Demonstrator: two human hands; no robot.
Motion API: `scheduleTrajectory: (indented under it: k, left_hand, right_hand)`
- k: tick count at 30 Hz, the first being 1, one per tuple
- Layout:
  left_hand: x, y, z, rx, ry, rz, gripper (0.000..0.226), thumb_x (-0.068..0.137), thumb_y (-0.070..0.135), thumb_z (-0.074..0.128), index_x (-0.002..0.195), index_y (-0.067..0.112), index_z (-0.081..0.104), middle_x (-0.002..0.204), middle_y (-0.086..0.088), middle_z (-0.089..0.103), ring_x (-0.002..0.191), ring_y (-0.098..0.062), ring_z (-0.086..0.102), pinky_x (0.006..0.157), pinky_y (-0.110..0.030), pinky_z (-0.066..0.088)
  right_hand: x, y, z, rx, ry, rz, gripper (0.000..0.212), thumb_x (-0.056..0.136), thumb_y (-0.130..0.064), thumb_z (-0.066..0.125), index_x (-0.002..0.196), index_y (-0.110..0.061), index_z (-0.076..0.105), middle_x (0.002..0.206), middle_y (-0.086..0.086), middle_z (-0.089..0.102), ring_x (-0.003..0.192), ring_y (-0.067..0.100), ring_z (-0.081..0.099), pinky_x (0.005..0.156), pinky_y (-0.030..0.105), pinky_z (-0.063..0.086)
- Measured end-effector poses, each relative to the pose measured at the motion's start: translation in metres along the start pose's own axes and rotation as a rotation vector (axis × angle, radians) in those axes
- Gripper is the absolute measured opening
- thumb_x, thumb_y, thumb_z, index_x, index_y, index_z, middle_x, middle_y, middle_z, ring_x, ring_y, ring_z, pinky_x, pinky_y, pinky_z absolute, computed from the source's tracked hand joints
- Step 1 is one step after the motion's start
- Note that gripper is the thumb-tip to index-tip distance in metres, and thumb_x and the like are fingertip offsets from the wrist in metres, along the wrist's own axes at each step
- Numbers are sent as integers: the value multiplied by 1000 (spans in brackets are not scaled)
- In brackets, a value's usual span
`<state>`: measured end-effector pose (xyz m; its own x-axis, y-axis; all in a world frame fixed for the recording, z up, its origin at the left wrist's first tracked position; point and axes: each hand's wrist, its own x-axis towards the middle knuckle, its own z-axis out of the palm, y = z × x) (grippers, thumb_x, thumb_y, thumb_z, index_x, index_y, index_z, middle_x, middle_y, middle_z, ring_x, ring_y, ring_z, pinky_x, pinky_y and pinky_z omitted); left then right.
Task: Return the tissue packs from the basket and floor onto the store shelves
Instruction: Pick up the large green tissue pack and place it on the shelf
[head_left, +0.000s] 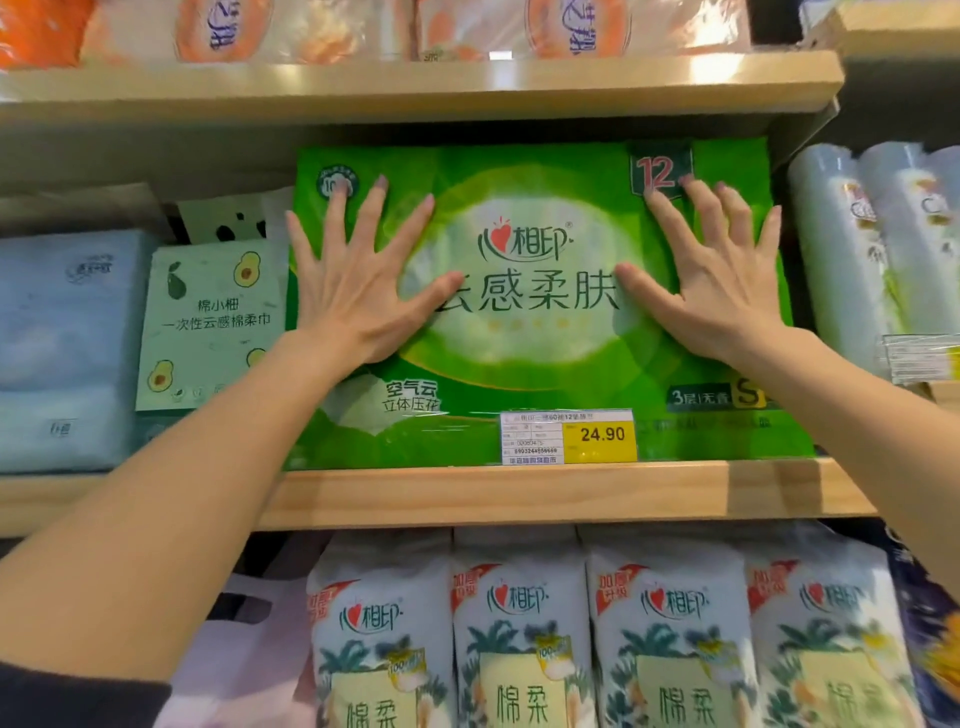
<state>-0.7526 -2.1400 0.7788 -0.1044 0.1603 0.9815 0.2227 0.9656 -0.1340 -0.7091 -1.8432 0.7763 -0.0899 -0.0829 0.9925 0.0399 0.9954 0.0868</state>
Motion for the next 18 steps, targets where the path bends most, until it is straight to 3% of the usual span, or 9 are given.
scheduleTrajectory:
  k: [8,14,18]
  left_hand:
    - [0,0,-11,13,-141,17,77,77,80,12,143,45,-6,157,-1,-12,143,-28,-15,109,-61,-10]
    - [-6,-3,-39,-26,-176,46,71,86,68,25,147,36,5,158,-3,-6,145,-24,-6,113,-57,-2]
    - [-21,-10,-60,-48,-234,46,67,89,62,28,147,31,11,158,-6,3,145,-24,4,114,-52,2]
  right_hand:
    - [-2,0,-11,-2,-166,0,83,75,-76,13,146,-35,3,158,4,0,144,28,-4,113,59,-3]
    - [-13,-11,-34,99,-209,61,73,87,-57,42,146,-22,18,156,13,9,143,32,6,115,53,5]
    - [-25,-10,-50,114,-273,40,68,88,-47,49,144,-16,25,154,18,17,141,35,14,115,52,10]
